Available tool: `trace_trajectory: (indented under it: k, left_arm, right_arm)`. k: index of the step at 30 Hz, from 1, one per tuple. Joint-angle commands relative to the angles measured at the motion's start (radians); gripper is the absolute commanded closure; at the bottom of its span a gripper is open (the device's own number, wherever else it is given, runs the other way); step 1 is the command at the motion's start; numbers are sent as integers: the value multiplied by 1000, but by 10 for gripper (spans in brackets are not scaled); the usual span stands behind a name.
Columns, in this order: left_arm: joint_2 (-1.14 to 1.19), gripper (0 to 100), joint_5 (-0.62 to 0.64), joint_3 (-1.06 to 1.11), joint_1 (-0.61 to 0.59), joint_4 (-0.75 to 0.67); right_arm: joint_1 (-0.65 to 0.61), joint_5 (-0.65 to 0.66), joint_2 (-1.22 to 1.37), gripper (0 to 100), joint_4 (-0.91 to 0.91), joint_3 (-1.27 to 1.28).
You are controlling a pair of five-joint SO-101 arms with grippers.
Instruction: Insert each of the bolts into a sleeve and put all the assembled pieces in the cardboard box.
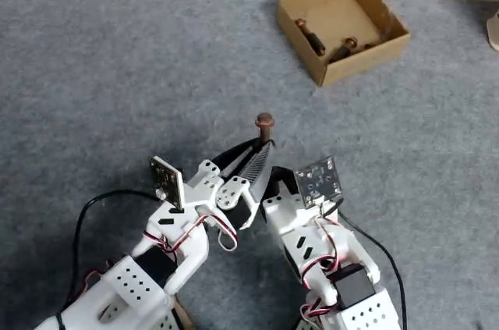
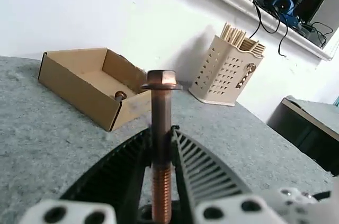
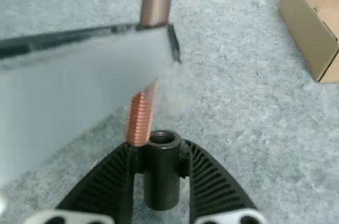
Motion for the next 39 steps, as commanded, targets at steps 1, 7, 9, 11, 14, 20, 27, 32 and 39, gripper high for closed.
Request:
trace_trajectory:
  k: [1, 7, 9, 11, 14, 20, 27, 32, 39]
  left_arm:
    - [-21, 996, -9, 7, -22, -3]
    - [-22, 996, -8, -4, -45, -3]
    - [-22, 996, -8, -10, -45, -3]
    - [-22, 996, -8, -10, -41, -3]
    - [-22, 996, -5, -8, -36, -3]
    - [-22, 996, -11, 5, 94, 6]
    - [-22, 996, -11, 27, 105, 17]
    - [-22, 996, -11, 27, 143, 61]
    - [-22, 996, -9, 8, 168, 66]
  right_arm:
    - [-39, 6, -5, 993, 1, -101]
    - [-102, 91, -5, 993, -1, -111]
    - [-102, 98, -5, 993, -1, -113]
    - [-97, 110, -5, 993, -1, -113]
    - [-74, 146, -5, 993, -5, -114]
    - [-12, 112, -5, 993, -58, -111]
    - [-10, 95, -5, 993, -62, -113]
    - [-7, 97, -5, 993, -64, -151]
    - [74, 97, -5, 993, -64, -220]
